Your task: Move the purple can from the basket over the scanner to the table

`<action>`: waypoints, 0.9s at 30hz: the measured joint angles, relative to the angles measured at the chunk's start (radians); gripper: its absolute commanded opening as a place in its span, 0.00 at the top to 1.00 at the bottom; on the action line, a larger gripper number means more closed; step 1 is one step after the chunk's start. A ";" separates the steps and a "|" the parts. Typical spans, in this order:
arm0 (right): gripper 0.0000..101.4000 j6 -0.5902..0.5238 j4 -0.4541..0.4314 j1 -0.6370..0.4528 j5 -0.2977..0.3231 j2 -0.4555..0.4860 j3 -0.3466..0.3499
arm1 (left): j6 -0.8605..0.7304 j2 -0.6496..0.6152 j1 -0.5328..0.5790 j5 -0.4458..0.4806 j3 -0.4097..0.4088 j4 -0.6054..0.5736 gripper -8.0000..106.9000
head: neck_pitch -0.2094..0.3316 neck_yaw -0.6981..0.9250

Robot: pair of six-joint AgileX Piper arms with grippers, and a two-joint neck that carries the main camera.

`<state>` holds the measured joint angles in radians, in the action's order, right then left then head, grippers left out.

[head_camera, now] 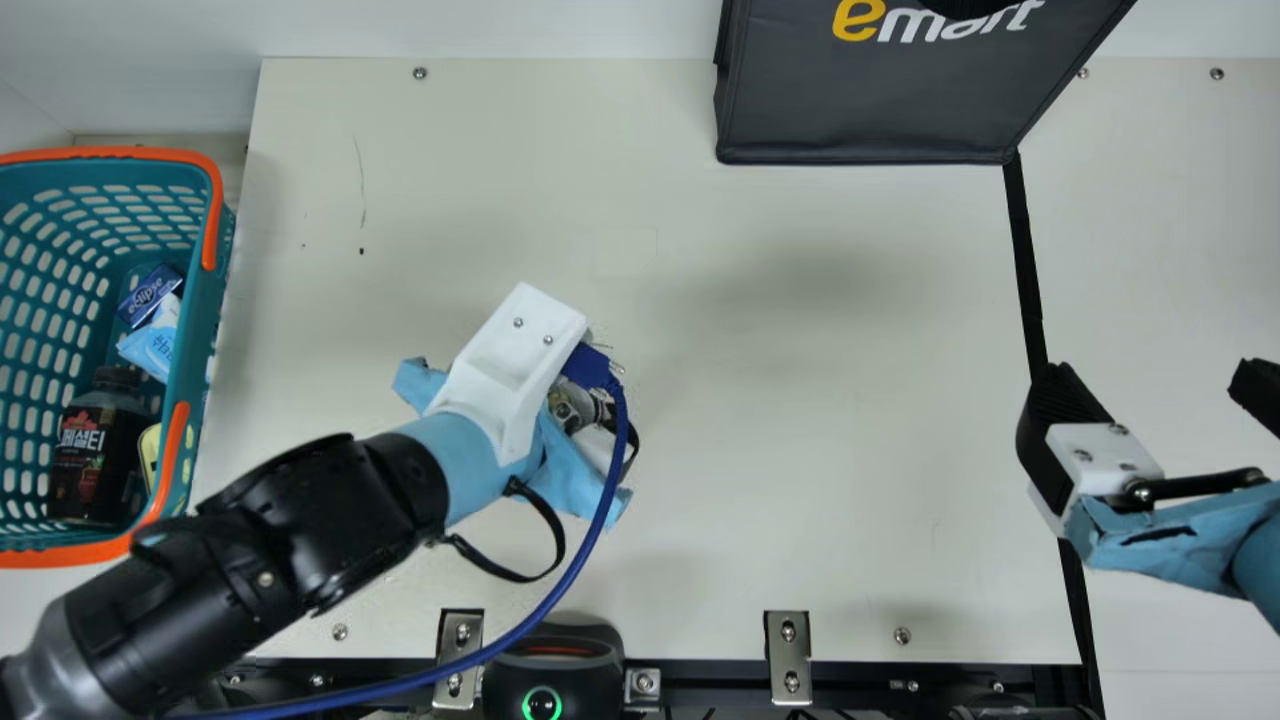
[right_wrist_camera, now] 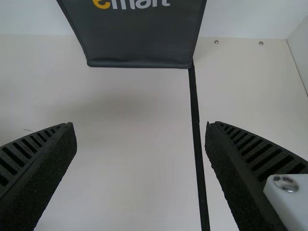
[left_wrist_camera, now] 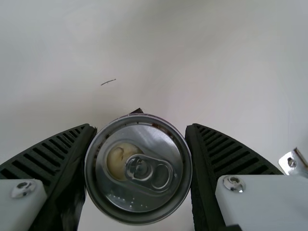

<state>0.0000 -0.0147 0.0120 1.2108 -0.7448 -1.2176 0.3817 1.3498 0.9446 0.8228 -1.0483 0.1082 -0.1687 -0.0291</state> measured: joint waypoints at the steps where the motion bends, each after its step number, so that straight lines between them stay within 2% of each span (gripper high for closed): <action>1: 0.06 0.000 0.000 0.000 0.000 0.000 0.000 | -0.048 -0.004 -0.013 0.003 0.002 -0.026 1.00 | 0.000 0.000; 17: 0.06 0.000 0.000 0.000 0.000 0.000 0.000 | -0.759 -0.010 -0.212 0.105 -0.020 -0.373 1.00 | 0.000 0.000; 27: 0.06 0.000 0.000 0.000 0.000 0.000 0.000 | -1.123 0.020 -0.306 0.175 -0.045 -0.528 1.00 | 0.002 0.000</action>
<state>0.0000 -0.0147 0.0120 1.2108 -0.7448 -1.2176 -0.7414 1.3695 0.6389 0.9980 -1.0929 -0.4198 -0.1672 -0.0291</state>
